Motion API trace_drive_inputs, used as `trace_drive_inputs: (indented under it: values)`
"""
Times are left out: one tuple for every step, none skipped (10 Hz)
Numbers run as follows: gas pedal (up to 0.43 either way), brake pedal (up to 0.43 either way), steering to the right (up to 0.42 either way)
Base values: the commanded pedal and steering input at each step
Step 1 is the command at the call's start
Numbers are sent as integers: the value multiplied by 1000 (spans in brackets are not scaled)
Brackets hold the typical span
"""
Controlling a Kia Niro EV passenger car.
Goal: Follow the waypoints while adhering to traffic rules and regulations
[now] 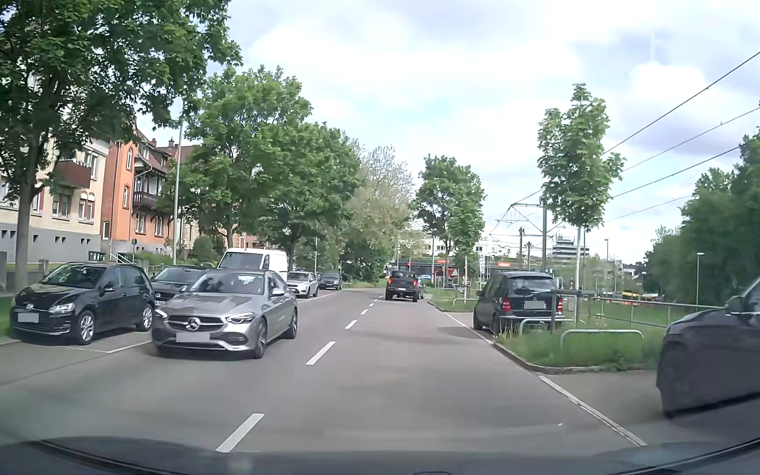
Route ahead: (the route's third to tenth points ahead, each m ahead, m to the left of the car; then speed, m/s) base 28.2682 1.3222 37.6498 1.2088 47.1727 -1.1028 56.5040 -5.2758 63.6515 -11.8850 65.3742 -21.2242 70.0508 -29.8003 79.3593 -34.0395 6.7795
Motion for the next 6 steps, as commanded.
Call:
trace_drive_inputs:
  values:
    - [0,0,-4]
    - [0,0,-4]
    - [0,0,0]
    - [0,0,3]
    - [0,0,7]
    - [0,0,7]
